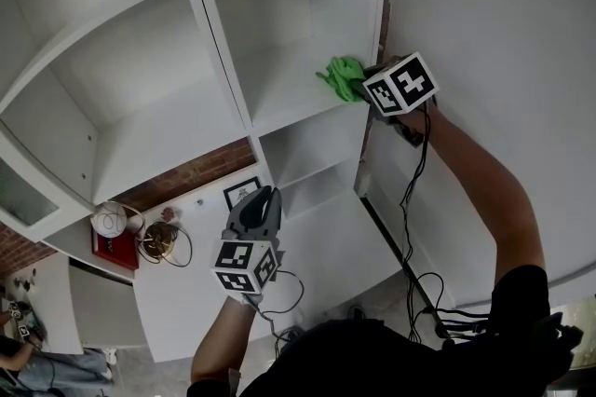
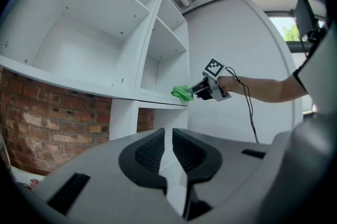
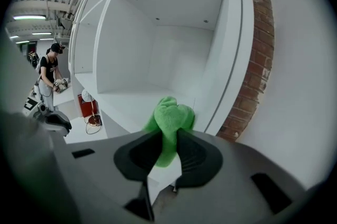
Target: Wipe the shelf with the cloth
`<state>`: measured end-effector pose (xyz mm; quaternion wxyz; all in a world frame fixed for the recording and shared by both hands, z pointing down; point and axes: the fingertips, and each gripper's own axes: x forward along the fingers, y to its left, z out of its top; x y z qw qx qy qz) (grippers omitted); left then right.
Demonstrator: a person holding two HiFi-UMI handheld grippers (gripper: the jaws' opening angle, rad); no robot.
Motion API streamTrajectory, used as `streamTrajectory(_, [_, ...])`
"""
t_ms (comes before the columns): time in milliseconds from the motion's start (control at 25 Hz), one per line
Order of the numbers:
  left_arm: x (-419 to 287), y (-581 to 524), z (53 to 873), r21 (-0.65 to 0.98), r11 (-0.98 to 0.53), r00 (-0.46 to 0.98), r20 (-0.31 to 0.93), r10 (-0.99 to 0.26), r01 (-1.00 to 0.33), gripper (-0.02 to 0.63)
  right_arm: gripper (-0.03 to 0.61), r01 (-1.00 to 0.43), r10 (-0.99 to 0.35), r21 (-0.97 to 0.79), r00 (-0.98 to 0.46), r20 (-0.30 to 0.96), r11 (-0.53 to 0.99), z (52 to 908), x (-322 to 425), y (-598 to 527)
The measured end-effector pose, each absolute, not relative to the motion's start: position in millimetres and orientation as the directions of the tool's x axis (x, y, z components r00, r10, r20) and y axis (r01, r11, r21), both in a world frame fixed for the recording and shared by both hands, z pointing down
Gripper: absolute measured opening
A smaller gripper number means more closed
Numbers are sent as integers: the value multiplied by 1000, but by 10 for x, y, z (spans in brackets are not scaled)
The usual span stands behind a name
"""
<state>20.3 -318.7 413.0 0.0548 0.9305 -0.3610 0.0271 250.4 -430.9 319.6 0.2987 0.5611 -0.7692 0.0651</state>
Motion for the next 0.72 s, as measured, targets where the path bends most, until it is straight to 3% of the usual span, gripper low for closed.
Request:
streamTrajectory(280, [283,-3147,4126,84,-747,752,88,-654,-660,46,78,-890,-871,348,-98,482,293,3191,2659,-4218])
streamTrajectory(720, [259,-3061,4088,72,-750,753,89,-652,-658,46,78,-738,-943,656,86,323,157,3004,2652,-3939])
